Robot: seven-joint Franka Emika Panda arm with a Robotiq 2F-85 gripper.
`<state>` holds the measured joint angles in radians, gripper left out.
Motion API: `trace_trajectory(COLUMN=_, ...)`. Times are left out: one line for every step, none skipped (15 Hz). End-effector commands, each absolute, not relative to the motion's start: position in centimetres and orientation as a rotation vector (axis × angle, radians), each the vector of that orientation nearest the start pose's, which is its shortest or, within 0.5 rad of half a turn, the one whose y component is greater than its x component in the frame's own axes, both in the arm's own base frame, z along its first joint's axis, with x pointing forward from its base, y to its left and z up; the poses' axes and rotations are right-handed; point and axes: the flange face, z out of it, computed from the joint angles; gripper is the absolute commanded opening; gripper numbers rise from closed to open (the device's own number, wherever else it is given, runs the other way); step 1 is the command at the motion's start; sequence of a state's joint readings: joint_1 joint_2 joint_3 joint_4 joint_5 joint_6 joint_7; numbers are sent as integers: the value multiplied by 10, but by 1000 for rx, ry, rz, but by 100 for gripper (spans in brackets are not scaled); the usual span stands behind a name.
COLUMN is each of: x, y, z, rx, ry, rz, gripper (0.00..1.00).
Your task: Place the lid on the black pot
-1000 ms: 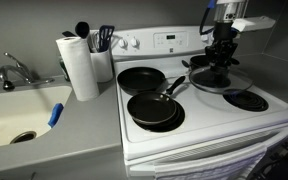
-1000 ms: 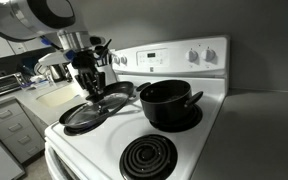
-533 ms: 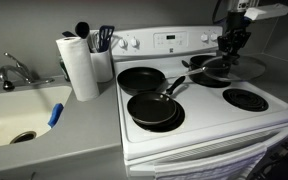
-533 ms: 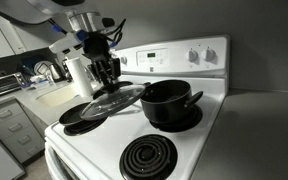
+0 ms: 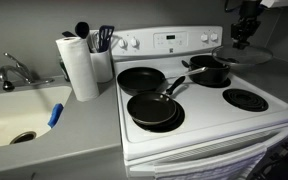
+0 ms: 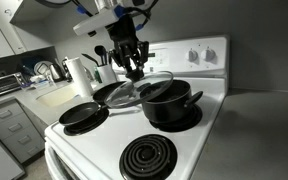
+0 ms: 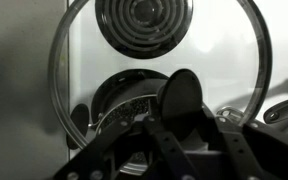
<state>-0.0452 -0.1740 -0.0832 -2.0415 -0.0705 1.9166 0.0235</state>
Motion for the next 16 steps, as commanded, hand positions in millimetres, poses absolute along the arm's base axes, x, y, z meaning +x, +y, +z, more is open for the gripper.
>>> trace_trajectory(x=509, y=-75, z=523, rx=-3191, ry=190, rz=-76, gripper=38)
trace_trajectory(x=510, y=-75, z=524, rx=-3192, ry=182, rz=-80, gripper=38)
trace_trajectory(x=511, y=-74, z=525, rx=-3192, ry=178, rz=-81, gripper=38)
trace_trajectory(x=512, y=-73, z=525, rx=-3193, ry=174, rz=-83, gripper=38)
trace_trajectory(x=512, y=-72, z=525, rx=-3193, ry=172, rz=-84, gripper=38)
trace_trajectory(x=512, y=-72, z=525, rx=-3193, ry=172, rz=-84, gripper=13)
trace_trajectory(x=513, y=-74, z=521, rx=-3191, ry=168, rz=-62, gripper=13)
trace_trajectory(x=517, y=-82, z=515, rx=-3193, ry=150, rz=-42, gripper=13)
trace_trajectory(x=522, y=-92, z=511, rx=-3197, ry=143, rz=-31, gripper=13)
trace_trajectory(x=526, y=-100, z=508, rx=-3198, ry=132, rz=-21, gripper=13)
trace_trajectory(x=529, y=-102, z=506, rx=-3207, ry=124, rz=-8, gripper=13)
trace_trajectory(x=533, y=-107, z=504, rx=-3214, ry=118, rz=2, gripper=13)
trace_trajectory(x=536, y=-112, z=503, rx=-3222, ry=116, rz=6, gripper=13)
trace_trajectory(x=540, y=-118, z=503, rx=-3225, ry=114, rz=11, gripper=13)
trace_trajectory(x=544, y=-121, z=504, rx=-3230, ry=112, rz=10, gripper=13)
trace_trajectory(x=550, y=-125, z=504, rx=-3235, ry=105, rz=0, gripper=13)
